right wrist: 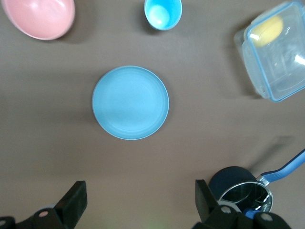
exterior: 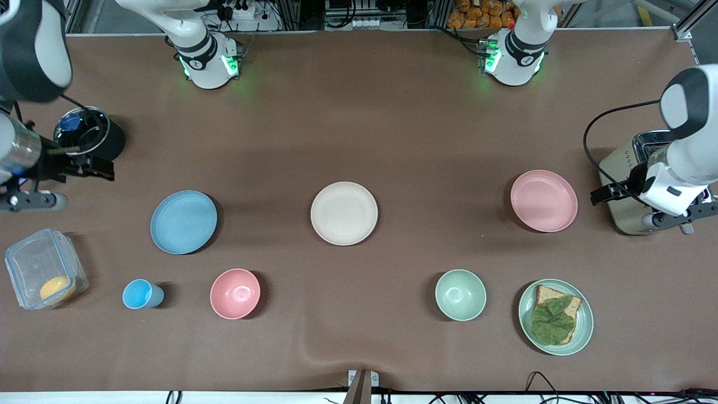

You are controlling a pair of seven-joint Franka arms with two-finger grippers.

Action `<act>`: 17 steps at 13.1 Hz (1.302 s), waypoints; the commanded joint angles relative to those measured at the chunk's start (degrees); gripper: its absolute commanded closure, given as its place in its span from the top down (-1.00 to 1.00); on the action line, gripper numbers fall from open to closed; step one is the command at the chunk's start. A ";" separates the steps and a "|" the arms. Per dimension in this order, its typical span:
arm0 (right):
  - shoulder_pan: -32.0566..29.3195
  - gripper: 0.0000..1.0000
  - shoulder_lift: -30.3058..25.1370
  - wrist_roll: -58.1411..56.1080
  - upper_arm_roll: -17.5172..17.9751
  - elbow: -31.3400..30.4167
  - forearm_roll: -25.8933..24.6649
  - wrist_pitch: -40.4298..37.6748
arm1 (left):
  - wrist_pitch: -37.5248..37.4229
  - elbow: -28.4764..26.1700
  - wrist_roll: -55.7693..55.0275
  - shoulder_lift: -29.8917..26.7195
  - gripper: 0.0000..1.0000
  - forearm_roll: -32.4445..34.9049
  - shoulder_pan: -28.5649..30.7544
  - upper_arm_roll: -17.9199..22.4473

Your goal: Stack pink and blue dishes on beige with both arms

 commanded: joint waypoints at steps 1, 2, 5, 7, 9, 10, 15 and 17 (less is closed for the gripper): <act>-3.03 1.00 5.92 -1.16 0.10 1.94 -0.82 -0.61 | 11.08 -10.49 -0.86 -2.01 1.00 0.54 1.58 -0.38; -5.04 1.00 7.94 -1.16 0.10 1.67 -0.82 0.35 | 13.46 -12.25 -0.95 -0.70 1.00 0.54 1.66 -0.38; -8.57 1.00 11.03 -1.16 0.18 -5.15 -0.73 10.51 | 22.33 -15.25 -0.34 5.00 1.00 0.54 4.73 -0.38; -9.36 1.00 11.30 -0.99 0.18 -11.49 -0.64 19.30 | 25.50 -16.56 0.10 6.86 1.00 0.63 6.76 -0.56; -9.63 1.00 13.40 -0.90 0.10 -13.36 2.15 22.94 | 27.97 -17.54 0.10 8.53 1.00 0.54 7.02 -0.56; -10.07 1.00 14.80 -0.99 0.18 -13.36 4.61 23.21 | 29.46 -18.06 0.10 9.50 1.00 0.54 7.81 -0.56; -10.07 1.00 20.69 -0.99 0.18 -13.36 6.21 26.81 | 30.88 -20.09 1.95 10.73 1.00 0.54 8.96 -0.73; -9.90 1.00 22.10 -0.99 0.27 -13.62 6.30 26.81 | 30.88 -20.09 1.95 11.00 0.93 0.54 8.96 -0.73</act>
